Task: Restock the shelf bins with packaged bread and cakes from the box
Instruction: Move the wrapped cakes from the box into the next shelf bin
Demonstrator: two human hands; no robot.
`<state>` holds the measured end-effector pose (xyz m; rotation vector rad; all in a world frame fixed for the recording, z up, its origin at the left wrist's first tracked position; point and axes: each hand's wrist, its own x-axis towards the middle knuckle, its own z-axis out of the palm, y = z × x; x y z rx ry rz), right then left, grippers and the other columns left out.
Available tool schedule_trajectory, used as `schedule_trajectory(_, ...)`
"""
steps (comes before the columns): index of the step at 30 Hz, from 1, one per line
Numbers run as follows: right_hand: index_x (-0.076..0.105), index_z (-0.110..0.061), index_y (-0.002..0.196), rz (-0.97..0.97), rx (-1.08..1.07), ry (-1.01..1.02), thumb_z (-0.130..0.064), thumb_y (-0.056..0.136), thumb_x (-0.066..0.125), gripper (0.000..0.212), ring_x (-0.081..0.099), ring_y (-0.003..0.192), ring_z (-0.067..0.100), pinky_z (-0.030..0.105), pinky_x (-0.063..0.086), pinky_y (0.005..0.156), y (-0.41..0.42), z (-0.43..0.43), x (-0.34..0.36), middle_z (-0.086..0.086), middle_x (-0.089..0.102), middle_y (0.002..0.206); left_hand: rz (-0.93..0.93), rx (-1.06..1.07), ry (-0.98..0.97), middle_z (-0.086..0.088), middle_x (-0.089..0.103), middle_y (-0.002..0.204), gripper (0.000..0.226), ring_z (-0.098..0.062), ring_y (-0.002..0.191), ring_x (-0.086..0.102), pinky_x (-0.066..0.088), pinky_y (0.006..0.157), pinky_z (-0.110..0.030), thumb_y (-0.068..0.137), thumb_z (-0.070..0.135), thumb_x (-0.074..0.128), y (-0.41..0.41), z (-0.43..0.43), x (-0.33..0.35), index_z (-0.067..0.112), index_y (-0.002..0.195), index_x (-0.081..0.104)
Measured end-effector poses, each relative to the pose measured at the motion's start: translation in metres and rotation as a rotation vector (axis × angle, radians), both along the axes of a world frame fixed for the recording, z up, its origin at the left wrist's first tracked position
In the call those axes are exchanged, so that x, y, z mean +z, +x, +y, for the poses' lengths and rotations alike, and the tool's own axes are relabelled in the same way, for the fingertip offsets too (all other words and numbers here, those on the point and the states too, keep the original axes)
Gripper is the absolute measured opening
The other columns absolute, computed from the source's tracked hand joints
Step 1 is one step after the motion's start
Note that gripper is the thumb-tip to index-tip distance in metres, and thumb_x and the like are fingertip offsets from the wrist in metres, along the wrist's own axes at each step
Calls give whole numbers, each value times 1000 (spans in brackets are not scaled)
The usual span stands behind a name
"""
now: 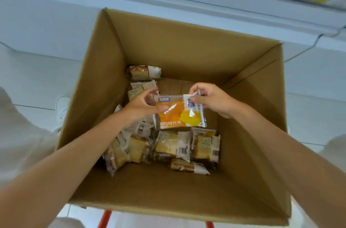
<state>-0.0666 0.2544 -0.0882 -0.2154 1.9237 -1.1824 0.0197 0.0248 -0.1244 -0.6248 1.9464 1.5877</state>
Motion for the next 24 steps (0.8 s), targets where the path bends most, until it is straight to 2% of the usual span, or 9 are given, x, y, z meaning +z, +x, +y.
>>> schedule_trajectory(2,57,-15,99,-179,-127,-113,-3,93,59,14,65,92,19,35,55,80,9,-6,-4,7,64,98,-131,0,141,-1,71,109,63,-19,104,67,52,93,-31,64,35,87,6,0,-1,14,119,63)
schedule_trajectory(5,45,-22,136,-159,-193,12,-9,90,66,52,56,118,19,34,49,94,27,-15,-35,-2,55,125,-113,213,56,-6,73,103,38,-19,96,70,55,83,-30,75,23,82,12,-8,-14,13,107,64)
schedule_trajectory(8,32,-26,149,-144,94,269,-22,91,66,67,39,134,15,27,36,101,51,-17,-85,-7,41,143,-40,380,-6,-3,72,99,27,-14,87,69,57,72,-26,79,16,79,12,-16,-19,18,100,63)
schedule_trajectory(11,28,-19,152,-192,319,358,-27,89,69,76,41,135,18,24,34,105,72,-18,-126,-1,43,147,-14,405,-21,3,69,92,27,-7,79,66,52,54,-13,82,15,77,11,-14,-22,17,105,62)
schedule_trajectory(13,41,-15,146,-158,386,426,-25,87,72,67,51,125,21,25,41,96,75,-23,-136,1,52,138,-14,426,-3,4,68,91,23,-4,76,65,49,51,-10,83,16,76,11,-13,-25,20,100,62)
schedule_trajectory(15,60,-14,129,-83,504,494,-23,86,73,46,59,112,21,33,48,92,72,-27,-140,3,63,123,-27,447,20,2,69,93,21,-6,77,66,52,57,-16,83,14,76,13,-14,-26,23,95,62)
schedule_trajectory(17,67,-18,116,-59,528,466,-18,86,71,30,62,103,19,38,51,92,64,-27,-131,3,67,114,-27,475,23,-1,69,96,20,-10,82,66,53,64,-22,83,13,75,14,-14,-27,22,96,63)
schedule_trajectory(21,62,-22,86,81,262,262,-14,87,69,11,62,86,19,42,50,84,31,-15,-74,3,66,92,30,567,-45,-6,70,107,34,-19,92,67,54,77,-30,84,12,75,7,-14,-19,15,115,62)
schedule_trajectory(24,60,-16,100,444,-13,225,-21,87,70,18,63,92,21,39,52,79,7,-12,-22,4,67,99,24,567,0,-13,69,117,32,-22,102,65,53,83,-36,86,28,73,-3,-18,-4,20,115,61)
